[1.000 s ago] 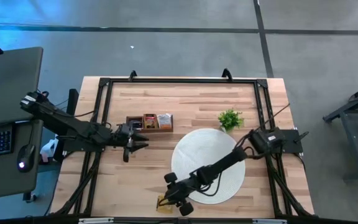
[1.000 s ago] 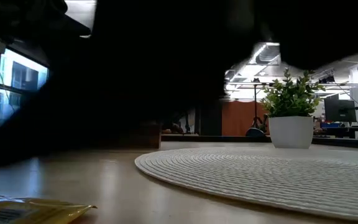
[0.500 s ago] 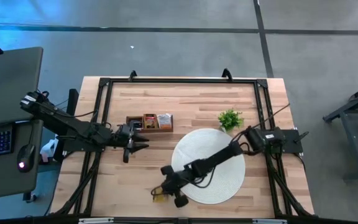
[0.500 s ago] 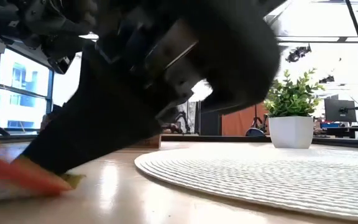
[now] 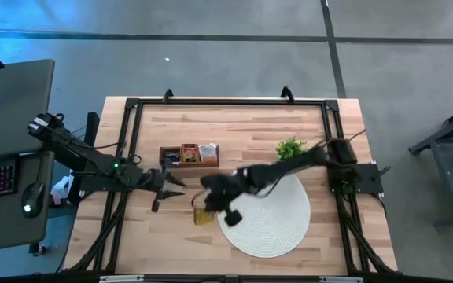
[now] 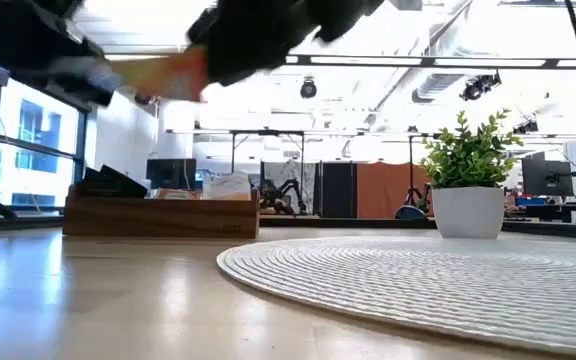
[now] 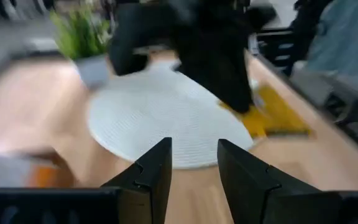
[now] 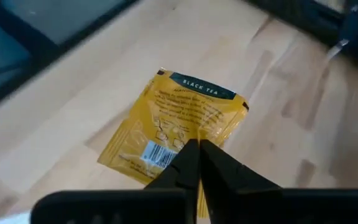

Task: Pick & Place Tea
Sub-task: Put the yellow tea bag into the middle section of the wooden organizer

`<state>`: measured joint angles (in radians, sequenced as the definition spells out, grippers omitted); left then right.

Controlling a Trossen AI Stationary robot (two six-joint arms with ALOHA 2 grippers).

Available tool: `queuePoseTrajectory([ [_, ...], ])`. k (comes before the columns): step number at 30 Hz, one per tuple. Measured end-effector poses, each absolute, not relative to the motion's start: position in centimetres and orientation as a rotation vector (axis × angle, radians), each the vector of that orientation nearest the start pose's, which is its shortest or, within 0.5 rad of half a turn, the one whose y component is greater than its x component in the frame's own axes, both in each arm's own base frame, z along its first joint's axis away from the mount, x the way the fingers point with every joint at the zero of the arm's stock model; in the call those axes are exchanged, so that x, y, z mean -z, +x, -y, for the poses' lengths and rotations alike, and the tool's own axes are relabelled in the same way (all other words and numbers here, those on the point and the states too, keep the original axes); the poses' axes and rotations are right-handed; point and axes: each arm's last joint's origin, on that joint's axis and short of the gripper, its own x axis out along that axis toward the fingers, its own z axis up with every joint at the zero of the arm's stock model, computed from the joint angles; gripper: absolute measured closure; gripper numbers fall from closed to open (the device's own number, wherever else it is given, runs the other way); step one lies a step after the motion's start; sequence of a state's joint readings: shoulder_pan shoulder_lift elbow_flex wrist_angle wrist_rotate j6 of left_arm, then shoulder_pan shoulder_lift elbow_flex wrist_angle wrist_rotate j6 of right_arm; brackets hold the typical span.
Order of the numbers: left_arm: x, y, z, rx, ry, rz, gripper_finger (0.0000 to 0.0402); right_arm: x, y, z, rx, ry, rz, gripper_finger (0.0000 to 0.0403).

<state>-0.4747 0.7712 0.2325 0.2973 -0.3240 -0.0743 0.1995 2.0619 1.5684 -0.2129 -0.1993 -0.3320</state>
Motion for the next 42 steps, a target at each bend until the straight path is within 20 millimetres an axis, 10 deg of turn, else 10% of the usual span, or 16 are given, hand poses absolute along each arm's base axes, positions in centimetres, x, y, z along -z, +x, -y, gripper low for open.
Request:
queuePoseTrajectory([
  [7,-19.4,14.5,7.1,-0.049,0.440,-0.187,0.0275,-25.5,44.1,-2.3,-0.630,-0.108,-0.486,0.0398],
  [18,-19.0,14.8,7.5,-0.119,0.710,-0.224,0.0275,-20.7,43.1,3.8,-0.474,0.159,-0.375,0.0398],
  [42,-20.1,15.6,7.7,-0.213,0.793,-0.134,0.0275,-21.6,43.6,3.9,-0.395,0.186,-0.265,0.0400],
])
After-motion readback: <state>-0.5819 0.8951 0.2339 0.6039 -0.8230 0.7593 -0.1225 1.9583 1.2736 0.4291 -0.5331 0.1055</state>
